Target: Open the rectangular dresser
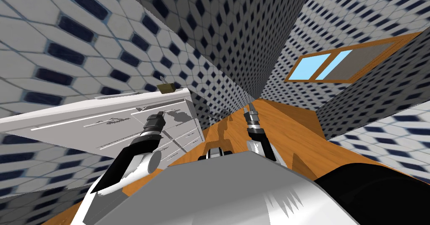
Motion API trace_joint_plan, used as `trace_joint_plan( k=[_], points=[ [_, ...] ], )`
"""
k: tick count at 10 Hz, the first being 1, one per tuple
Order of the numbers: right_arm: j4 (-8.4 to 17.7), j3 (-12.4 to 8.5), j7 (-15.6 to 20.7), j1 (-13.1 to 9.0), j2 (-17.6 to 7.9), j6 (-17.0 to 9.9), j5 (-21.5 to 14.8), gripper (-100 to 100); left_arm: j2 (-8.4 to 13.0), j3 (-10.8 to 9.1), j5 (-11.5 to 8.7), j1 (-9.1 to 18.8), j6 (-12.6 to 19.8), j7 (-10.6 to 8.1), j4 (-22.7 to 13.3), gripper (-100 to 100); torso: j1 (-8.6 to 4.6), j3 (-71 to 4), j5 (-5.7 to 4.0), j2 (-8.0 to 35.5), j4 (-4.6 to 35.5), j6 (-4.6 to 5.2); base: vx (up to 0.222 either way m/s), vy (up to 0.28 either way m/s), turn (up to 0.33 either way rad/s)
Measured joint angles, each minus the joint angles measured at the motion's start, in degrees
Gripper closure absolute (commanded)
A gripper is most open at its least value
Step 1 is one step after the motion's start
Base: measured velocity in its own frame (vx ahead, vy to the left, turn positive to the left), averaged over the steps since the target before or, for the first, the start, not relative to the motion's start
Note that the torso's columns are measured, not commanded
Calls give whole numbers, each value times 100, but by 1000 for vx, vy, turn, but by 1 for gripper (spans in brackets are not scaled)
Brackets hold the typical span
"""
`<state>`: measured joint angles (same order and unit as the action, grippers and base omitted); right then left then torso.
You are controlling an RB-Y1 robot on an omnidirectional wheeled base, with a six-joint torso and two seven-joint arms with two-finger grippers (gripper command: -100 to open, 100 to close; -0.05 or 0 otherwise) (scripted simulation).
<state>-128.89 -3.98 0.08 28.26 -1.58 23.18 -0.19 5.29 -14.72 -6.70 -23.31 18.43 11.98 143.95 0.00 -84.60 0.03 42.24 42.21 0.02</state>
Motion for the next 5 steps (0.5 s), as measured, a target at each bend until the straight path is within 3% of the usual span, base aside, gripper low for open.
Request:
trace_joint_plan(
  k=[2,3,5],
  points=[
    [0,1,0,-1,1,0,0,0,0,7,-25,-41,1,11,60,100,-8,17,3,19,2,-2,-164,-75,6],
    [0,1,0,-1,1,0,0,0,-2,19,-41,-82,-4,19,83,-100,-1,14,4,15,2,-4,-82,-54,-15],
    [0,0,0,1,0,0,0,0,107,-201,-229,38,250,9,182,-100,22,-28,2,-44,-4,-1,17,-17,-3]
  ],
)
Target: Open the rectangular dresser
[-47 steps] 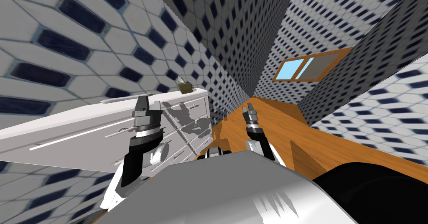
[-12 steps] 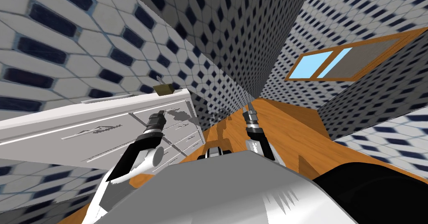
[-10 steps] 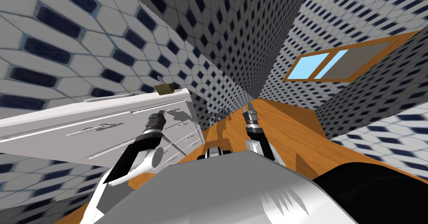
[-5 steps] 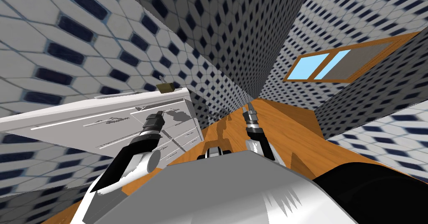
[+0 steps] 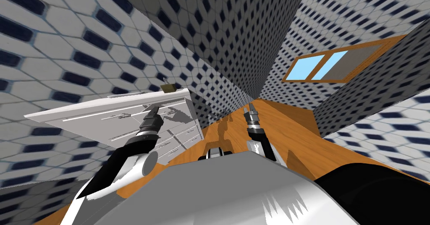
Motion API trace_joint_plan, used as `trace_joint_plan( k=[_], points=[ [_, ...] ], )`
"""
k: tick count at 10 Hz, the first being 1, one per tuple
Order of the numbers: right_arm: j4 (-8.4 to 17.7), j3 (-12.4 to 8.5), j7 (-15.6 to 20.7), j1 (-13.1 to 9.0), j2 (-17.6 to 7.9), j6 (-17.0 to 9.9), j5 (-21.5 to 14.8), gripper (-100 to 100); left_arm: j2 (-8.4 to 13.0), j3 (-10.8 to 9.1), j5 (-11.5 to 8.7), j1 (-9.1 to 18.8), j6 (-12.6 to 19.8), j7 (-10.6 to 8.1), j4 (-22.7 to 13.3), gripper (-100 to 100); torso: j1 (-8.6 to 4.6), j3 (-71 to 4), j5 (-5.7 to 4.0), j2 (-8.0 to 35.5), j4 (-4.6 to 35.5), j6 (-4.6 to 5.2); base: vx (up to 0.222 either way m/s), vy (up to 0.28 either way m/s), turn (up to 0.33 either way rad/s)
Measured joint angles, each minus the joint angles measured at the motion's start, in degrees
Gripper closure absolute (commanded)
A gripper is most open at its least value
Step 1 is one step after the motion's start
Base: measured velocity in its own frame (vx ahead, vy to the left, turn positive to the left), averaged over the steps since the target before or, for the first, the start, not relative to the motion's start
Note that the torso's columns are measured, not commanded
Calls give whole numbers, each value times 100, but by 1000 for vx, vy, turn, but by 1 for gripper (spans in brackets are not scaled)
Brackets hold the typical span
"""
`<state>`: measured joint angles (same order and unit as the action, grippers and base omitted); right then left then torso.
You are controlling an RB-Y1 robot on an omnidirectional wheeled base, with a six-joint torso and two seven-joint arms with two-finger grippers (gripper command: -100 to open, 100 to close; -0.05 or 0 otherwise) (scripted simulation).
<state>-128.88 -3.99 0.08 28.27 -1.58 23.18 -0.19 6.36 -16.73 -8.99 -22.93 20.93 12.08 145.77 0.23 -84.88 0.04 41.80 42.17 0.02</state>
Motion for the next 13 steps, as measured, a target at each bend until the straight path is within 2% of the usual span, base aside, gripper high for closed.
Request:
trace_joint_plan(
  k=[3,8,9,13],
  points=[
    [0,0,0,1,0,0,0,0,132,-305,-236,252,398,14,120,-100,-23,25,-6,41,11,0,23,-17,-13],
    [0,0,0,0,0,0,0,0,468,-960,-811,586,1158,-13,336,-100,-36,41,-29,75,41,-11,-2,-25,-11],
    [0,0,0,0,0,0,0,0,476,-978,-825,591,1194,-16,336,0,-36,46,-20,77,32,-6,5,1,1],
    [0,0,0,0,0,0,0,0,472,-971,-825,584,1201,-17,326,0,-24,33,-7,52,15,-3,0,0,0]
  ],
)
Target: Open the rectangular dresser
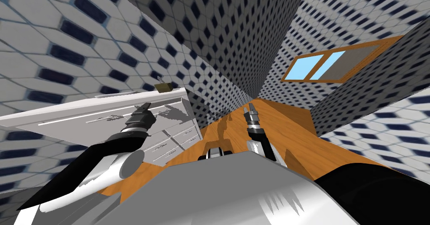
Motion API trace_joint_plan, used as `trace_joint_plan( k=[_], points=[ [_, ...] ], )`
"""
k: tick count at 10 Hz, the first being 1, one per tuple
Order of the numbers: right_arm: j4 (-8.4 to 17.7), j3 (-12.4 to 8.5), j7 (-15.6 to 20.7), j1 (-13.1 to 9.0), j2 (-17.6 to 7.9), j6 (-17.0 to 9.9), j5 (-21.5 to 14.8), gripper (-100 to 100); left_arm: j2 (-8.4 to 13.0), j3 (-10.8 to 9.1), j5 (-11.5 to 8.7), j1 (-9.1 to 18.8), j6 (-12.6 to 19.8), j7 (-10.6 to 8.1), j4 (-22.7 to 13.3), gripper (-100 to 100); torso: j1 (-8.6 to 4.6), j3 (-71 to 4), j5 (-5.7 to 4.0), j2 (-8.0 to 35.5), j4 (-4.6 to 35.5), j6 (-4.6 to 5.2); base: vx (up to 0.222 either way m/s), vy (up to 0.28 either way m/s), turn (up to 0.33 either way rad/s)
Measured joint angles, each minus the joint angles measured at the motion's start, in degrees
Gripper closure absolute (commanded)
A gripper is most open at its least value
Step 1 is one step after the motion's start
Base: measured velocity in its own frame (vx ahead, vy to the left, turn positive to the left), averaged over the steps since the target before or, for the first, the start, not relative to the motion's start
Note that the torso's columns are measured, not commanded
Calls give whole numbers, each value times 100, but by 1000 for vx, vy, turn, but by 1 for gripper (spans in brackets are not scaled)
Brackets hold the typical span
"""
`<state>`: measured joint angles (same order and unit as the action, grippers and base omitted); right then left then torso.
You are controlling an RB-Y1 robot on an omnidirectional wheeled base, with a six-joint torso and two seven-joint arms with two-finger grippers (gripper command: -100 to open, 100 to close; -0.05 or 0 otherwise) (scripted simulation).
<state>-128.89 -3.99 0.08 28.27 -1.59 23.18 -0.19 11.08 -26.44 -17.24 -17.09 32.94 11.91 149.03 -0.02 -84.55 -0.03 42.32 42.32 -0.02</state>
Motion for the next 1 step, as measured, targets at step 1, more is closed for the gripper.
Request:
trace_joint_plan(
  k=[1],
  points=[
    [0,0,0,0,0,0,0,0,0,1,0,-1,1,0,-1,0,0,0,1,-1,-1,1,0,0,0]
  ],
)
